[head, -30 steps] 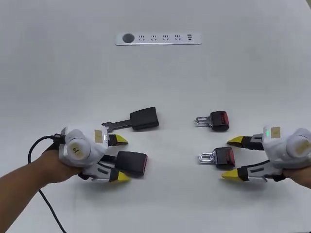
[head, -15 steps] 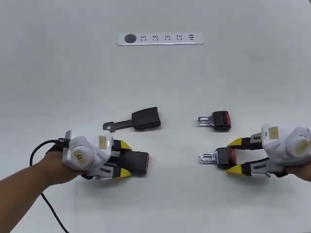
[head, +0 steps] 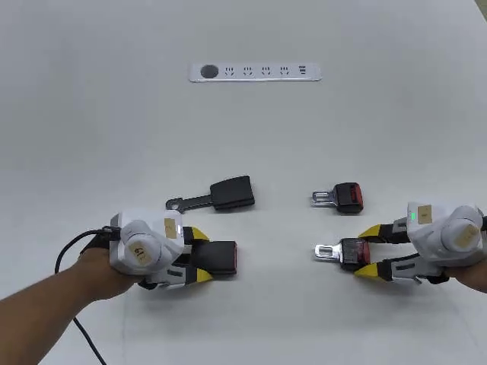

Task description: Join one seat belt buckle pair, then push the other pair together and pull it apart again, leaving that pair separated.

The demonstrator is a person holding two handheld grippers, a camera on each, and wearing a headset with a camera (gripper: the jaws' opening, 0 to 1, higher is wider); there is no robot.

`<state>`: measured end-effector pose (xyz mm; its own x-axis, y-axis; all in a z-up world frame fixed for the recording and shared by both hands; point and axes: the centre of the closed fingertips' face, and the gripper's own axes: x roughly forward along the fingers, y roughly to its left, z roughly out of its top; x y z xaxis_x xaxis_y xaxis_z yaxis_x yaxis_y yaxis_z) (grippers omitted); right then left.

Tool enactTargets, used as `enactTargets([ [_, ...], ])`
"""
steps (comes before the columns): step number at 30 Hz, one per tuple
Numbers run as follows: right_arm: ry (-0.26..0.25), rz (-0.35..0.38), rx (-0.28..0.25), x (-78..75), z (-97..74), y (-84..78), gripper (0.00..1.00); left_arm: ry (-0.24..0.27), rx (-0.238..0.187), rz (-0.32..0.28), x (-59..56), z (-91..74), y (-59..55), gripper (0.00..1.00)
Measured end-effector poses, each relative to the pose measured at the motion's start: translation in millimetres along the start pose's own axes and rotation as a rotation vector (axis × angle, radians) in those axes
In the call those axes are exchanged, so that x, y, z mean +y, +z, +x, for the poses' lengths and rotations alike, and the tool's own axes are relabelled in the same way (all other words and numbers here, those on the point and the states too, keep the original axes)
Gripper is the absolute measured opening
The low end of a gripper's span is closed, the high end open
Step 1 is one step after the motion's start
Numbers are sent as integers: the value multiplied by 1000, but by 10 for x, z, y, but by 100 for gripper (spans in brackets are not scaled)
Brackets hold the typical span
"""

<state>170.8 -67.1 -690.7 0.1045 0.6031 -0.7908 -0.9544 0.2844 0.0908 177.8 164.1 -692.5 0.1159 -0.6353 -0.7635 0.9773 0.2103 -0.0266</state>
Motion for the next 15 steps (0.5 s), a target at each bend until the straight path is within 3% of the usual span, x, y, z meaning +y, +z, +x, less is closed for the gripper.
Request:
enactTargets([
  [15, 11, -43, 24, 60, 84, 144, 32, -12, 50, 10, -31, -16, -11, 35],
])
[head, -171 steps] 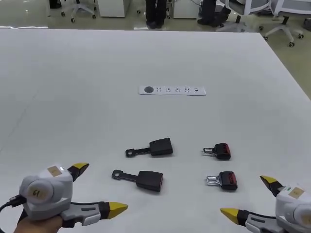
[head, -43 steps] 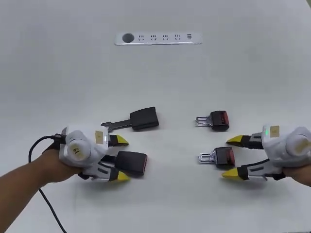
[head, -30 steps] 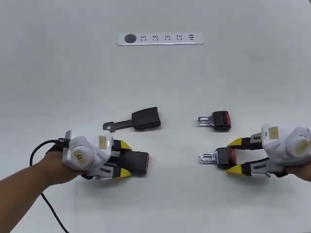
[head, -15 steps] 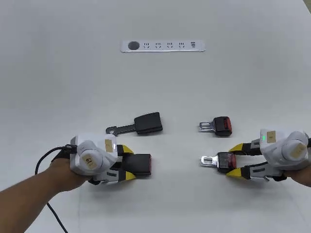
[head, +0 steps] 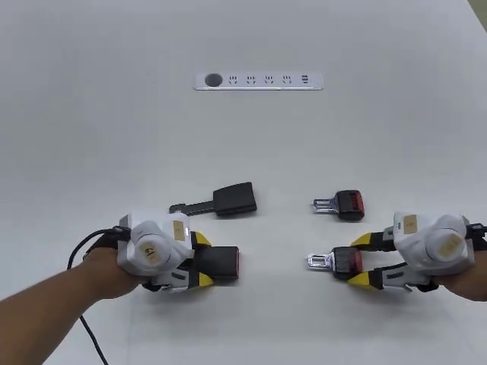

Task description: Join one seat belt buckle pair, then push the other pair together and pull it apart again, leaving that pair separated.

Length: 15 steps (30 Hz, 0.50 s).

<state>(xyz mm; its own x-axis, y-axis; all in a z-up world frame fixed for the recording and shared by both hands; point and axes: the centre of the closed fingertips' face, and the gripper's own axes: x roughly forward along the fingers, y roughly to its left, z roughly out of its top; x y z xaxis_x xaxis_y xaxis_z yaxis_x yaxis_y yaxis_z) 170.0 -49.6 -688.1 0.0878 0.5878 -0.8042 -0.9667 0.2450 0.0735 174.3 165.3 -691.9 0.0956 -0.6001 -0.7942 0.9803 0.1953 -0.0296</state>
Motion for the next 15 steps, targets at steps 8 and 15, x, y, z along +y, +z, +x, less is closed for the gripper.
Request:
enactTargets([
  [8, -1, -6, -11, 0, 91, 97, 32, 1, 24, -2, -5, 2, -9, 35],
  [15, 16, -25, -22, 67, 224, 246, 32, -5, 38, 3, -4, 6, -10, 35],
])
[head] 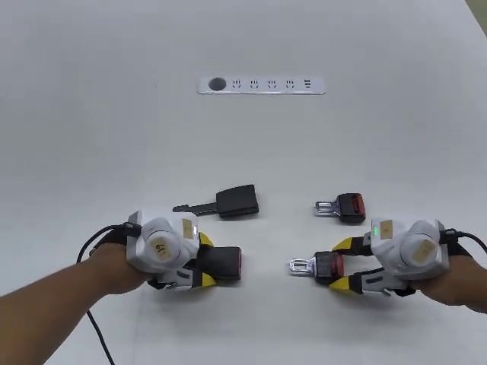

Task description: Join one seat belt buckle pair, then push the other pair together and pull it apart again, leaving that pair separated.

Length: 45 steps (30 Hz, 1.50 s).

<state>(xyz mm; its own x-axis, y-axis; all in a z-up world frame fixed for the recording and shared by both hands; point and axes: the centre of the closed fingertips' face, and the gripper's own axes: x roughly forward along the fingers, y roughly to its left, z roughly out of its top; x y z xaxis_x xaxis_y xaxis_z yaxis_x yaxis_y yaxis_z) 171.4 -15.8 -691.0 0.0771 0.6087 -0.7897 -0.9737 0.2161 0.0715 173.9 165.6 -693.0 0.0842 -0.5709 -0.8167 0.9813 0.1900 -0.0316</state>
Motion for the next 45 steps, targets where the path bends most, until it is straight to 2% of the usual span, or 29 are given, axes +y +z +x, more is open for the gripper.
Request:
enactTargets([
  [9, 1, -5, -5, 17, 186, 158, 32, -9, 22, 12, 6, 5, 8, 35],
  [18, 20, -27, -12, 102, 355, 336, 32, -9, 27, 12, -7, -4, 21, 35],
  [38, 45, -35, -66, 156, 660, 704, 32, -18, 35, 7, 17, -6, -6, 35],
  [39, 43, -43, -61, 147, 651, 706, 32, -19, 44, 23, 16, -11, -19, 35],
  [45, 45, -32, -74, 170, 611, 705, 32, -13, 40, 4, 5, 6, -5, 34],
])
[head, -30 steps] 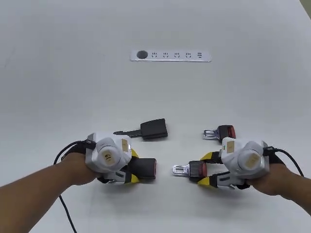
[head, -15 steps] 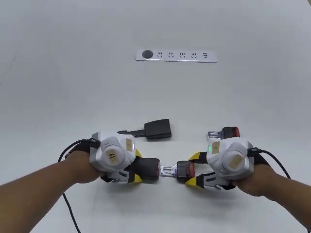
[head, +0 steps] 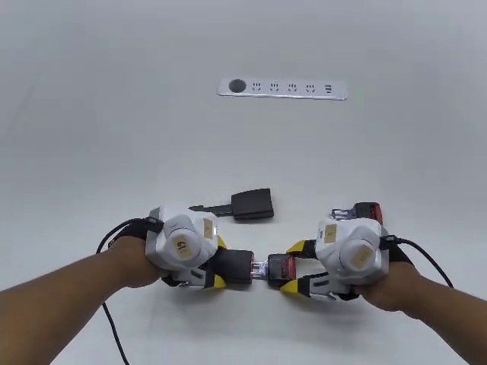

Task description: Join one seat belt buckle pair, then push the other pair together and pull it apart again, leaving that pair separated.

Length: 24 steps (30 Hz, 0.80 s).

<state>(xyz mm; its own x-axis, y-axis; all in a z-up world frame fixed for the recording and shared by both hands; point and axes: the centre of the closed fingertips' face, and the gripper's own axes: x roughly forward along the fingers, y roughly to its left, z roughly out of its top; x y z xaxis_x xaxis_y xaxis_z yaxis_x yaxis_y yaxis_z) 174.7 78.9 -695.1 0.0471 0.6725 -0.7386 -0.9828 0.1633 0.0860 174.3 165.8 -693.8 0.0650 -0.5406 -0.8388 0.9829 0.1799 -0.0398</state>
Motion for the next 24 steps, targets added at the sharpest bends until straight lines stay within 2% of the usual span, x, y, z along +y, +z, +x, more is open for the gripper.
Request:
enactTargets([
  [10, 1, 9, -3, 7, 44, 92, 32, -14, 6, 10, 7, 3, -10, 33],
  [13, -1, 9, -7, 12, 55, 113, 32, -33, 32, 36, 10, -1, -25, 33],
  [18, 0, 24, -16, 15, 89, 119, 31, -39, 19, 37, 20, -2, -20, 33],
  [19, 2, 59, -34, 36, 115, 161, 31, -38, 16, 31, 16, 5, -9, 33],
  [22, -10, 12, -26, 8, 165, 224, 31, -42, 24, 37, 13, 39, 1, 33],
  [24, -8, 32, -29, 13, 145, 211, 31, -44, 23, 38, 8, 40, -16, 33],
])
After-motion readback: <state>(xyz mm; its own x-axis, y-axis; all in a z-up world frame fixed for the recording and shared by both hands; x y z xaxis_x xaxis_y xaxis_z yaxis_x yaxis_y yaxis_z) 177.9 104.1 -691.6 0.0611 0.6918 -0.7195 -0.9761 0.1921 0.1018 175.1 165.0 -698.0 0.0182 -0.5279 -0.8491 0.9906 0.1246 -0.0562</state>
